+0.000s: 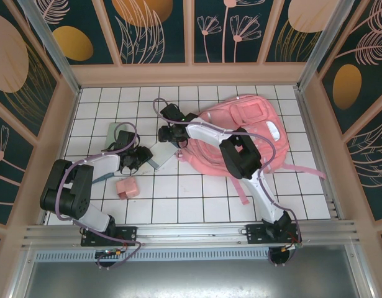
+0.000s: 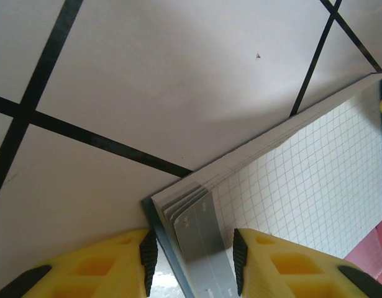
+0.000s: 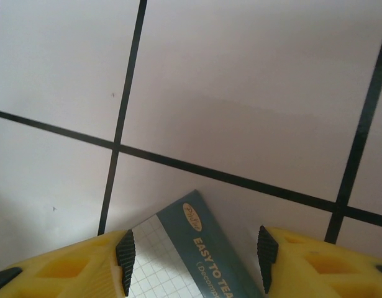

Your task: Pack the student bag

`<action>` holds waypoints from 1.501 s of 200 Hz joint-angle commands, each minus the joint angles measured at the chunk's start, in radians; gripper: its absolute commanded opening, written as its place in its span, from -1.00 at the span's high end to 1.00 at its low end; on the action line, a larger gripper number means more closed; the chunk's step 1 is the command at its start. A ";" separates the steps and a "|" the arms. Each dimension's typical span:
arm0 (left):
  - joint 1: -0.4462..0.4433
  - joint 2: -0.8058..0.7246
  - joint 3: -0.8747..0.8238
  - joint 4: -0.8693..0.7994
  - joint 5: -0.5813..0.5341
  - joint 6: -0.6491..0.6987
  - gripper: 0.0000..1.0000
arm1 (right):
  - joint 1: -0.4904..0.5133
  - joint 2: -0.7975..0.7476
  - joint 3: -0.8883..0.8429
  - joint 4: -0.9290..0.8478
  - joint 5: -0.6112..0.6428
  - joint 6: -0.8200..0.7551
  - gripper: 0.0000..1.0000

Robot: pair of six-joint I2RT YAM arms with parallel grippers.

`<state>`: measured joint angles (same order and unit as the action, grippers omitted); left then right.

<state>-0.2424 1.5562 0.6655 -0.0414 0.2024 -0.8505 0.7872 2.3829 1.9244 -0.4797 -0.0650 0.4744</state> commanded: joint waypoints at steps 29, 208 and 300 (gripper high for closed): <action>-0.001 0.034 -0.007 -0.045 -0.048 -0.003 0.19 | 0.034 -0.008 -0.114 -0.083 -0.195 -0.004 -0.13; -0.001 0.007 -0.034 -0.022 -0.044 -0.001 0.28 | -0.009 -0.290 -0.443 0.461 -0.683 0.118 0.43; -0.001 -0.010 -0.043 -0.004 -0.030 -0.001 0.26 | 0.001 -0.281 -0.437 0.478 -0.713 0.118 0.61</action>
<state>-0.2283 1.5246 0.6502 -0.0040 0.1360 -0.8509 0.7628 2.1475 1.4891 -0.0471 -0.6880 0.5964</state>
